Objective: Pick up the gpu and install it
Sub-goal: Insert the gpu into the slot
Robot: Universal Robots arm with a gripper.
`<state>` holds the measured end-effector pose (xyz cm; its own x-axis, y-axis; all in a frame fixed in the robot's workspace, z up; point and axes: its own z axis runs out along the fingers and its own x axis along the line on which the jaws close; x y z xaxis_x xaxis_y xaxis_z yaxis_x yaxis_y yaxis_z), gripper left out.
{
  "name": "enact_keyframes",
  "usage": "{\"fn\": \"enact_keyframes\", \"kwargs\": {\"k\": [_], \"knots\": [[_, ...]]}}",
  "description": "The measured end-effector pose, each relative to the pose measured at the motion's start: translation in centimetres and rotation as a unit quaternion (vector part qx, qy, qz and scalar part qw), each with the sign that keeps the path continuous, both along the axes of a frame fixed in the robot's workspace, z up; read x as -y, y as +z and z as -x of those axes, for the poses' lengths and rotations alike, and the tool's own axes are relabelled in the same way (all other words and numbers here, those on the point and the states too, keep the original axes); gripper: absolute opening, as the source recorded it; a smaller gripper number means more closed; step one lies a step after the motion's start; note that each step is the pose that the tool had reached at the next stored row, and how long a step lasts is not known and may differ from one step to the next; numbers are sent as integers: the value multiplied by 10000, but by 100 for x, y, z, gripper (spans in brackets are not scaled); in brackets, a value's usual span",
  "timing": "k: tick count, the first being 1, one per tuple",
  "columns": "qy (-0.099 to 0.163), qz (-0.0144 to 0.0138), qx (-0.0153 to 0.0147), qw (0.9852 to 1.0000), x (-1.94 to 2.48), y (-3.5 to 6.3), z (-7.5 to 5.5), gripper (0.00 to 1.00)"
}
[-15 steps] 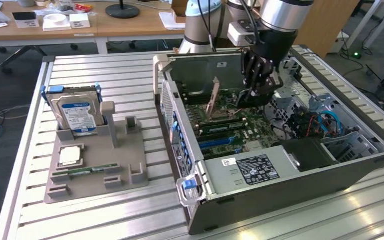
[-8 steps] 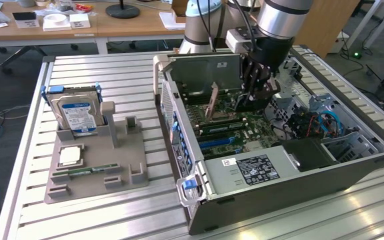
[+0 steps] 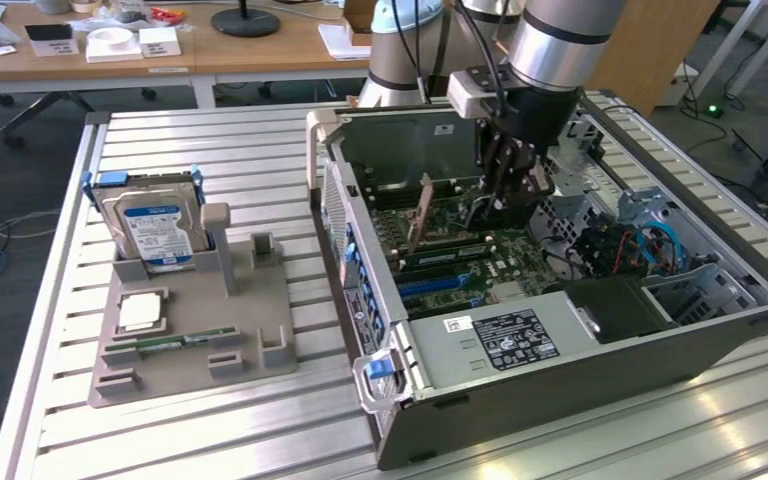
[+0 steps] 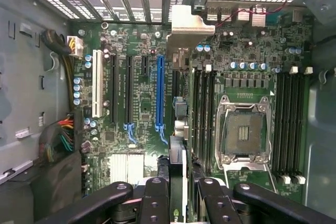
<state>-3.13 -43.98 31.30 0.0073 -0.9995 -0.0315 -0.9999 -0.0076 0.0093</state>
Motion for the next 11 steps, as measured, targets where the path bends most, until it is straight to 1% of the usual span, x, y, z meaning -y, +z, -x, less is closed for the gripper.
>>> {"fn": "enact_keyframes", "kwargs": {"k": [5,11], "knots": [[-1,0,0,10000,0,-32,4,26],[-1,0,0,10000,0,-137,13,26]]}}
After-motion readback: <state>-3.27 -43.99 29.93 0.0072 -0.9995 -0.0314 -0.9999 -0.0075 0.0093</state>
